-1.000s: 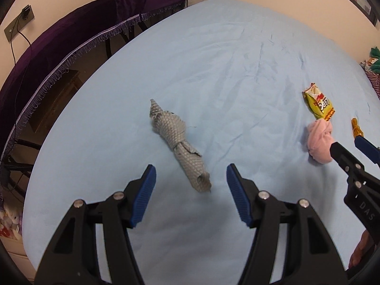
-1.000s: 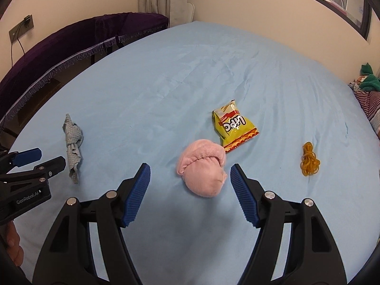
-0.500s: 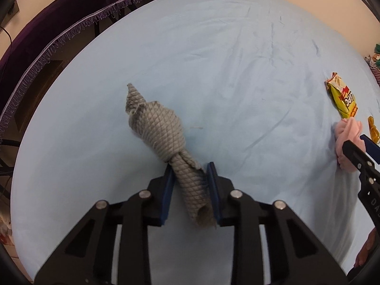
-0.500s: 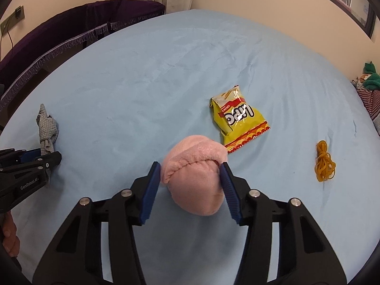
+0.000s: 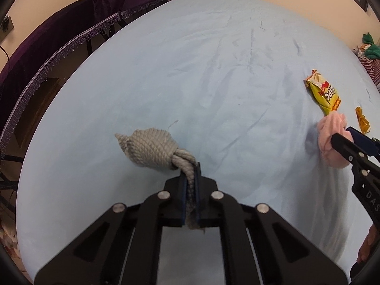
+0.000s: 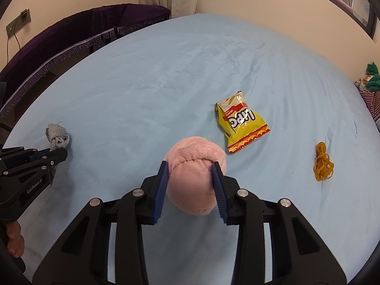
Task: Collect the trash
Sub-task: 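Grasp the pink sock with the right tool while the left tool grasps the grey sock, then carry both socks over the grey bin and open both tools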
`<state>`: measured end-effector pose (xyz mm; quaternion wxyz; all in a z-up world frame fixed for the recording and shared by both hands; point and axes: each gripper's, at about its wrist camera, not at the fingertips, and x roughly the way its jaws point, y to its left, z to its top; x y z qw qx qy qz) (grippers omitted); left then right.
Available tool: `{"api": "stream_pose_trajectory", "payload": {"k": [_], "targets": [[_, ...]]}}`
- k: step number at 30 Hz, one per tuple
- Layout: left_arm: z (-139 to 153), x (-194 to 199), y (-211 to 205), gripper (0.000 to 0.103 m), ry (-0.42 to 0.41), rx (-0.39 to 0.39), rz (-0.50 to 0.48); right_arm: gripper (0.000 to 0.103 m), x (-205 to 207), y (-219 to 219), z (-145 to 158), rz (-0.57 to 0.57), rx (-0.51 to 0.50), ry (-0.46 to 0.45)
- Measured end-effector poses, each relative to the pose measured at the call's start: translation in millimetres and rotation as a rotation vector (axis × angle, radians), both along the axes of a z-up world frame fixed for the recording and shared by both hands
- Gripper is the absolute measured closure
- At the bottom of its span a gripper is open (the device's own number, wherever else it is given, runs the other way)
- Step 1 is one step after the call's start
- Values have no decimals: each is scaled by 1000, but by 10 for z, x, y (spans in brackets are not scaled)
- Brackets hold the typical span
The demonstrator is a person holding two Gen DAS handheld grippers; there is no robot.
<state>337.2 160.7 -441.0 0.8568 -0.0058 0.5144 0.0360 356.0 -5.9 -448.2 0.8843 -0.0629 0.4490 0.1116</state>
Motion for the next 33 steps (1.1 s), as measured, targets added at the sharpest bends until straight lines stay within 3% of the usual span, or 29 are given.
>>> {"api": "stream_pose_trajectory", "payload": {"k": [11, 20, 33], "targets": [[306, -368, 34, 98, -36, -12, -6, 69, -383, 84, 295, 44, 16, -16], [540, -1004, 155, 98, -53, -7, 38, 69, -904, 266, 581, 128, 18, -34], [853, -2435, 822, 98, -57, -17, 282, 69, -1914, 910, 970, 374, 37, -44]]}}
